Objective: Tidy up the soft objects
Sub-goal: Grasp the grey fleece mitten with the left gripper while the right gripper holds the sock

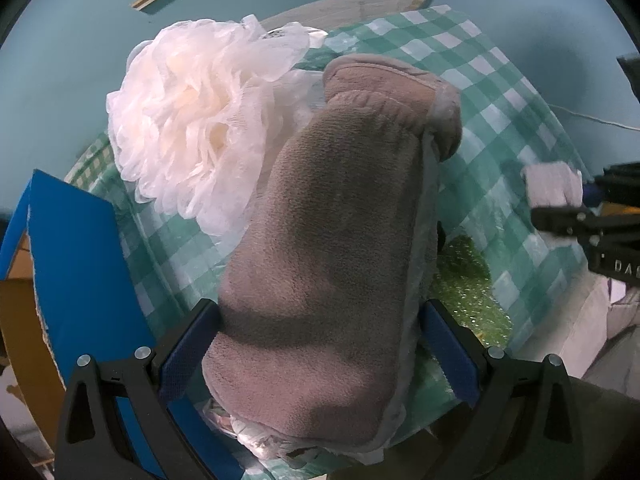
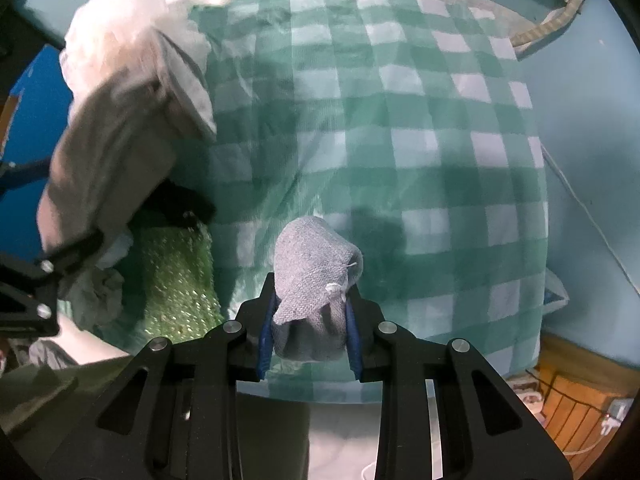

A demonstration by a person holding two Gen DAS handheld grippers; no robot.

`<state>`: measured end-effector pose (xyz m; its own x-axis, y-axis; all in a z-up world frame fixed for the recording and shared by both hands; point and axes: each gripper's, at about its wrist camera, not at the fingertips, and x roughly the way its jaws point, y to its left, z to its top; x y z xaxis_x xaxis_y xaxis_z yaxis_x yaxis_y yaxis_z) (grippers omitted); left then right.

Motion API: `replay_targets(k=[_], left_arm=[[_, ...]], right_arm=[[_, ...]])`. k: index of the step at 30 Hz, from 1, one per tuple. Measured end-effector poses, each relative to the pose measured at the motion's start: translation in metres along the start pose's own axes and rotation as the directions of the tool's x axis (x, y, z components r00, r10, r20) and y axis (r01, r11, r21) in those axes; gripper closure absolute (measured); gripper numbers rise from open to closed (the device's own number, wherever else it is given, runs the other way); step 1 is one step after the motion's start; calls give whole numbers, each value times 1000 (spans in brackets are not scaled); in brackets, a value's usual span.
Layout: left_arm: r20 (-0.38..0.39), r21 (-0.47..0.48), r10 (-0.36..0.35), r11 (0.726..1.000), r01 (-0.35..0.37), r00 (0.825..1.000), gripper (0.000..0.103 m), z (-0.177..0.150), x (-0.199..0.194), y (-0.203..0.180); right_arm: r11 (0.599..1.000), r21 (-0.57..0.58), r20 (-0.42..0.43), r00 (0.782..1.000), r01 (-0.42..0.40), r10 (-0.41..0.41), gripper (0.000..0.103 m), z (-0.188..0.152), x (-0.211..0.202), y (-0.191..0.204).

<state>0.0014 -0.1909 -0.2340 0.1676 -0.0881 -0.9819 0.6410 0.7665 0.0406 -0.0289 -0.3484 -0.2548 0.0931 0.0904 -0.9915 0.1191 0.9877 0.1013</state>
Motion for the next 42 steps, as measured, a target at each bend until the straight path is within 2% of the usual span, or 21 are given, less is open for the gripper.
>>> replay_targets(k=[7,10,11,15,19,20,23,25,28,34,42], left_arm=[[-20,7,-20,1000,20,1000,2,3,4,-4],[-34,27,9,1000,-8,999,2,3,9,-9],[-41,34,23,999,-21,999,2,3,11,-12],[-59,56,73,996,-69,996,2,6,22,-17],[-63,62,93,994,-89,994,17,5,26,-18],[-54,63,96,994,-92,994,19,4,24,-19],[-16,70,105,992,-103,994,32,-1,16,-20],[7,79,114,990,-114,993,45,-2,11,-22],[47,71,122,990,-125,991,58,-4,2,-21],[112,56,110,992,-117,988,65,-13,-20,-13],[182,51,118,990,-129,976,65,-20,-46,-12]], right_arm=[[1000,-14,16,1000,-14,15,75,7,-23,14],[1000,-15,21,1000,-19,19,75,7,-29,15],[1000,-15,24,999,-24,25,75,-6,-29,7],[999,-14,31,999,-32,32,75,-3,-37,4],[999,-4,37,998,-45,45,75,-7,-45,-1],[999,-4,40,998,-46,46,75,-7,-46,0],[999,-9,48,998,-42,42,75,-9,-50,2],[999,-12,51,998,-40,40,75,-10,-53,4],[999,-10,57,997,-46,46,75,-12,-57,5],[999,-13,66,996,-52,52,75,-13,-62,8],[998,-26,87,995,-50,52,75,-11,-76,13]])
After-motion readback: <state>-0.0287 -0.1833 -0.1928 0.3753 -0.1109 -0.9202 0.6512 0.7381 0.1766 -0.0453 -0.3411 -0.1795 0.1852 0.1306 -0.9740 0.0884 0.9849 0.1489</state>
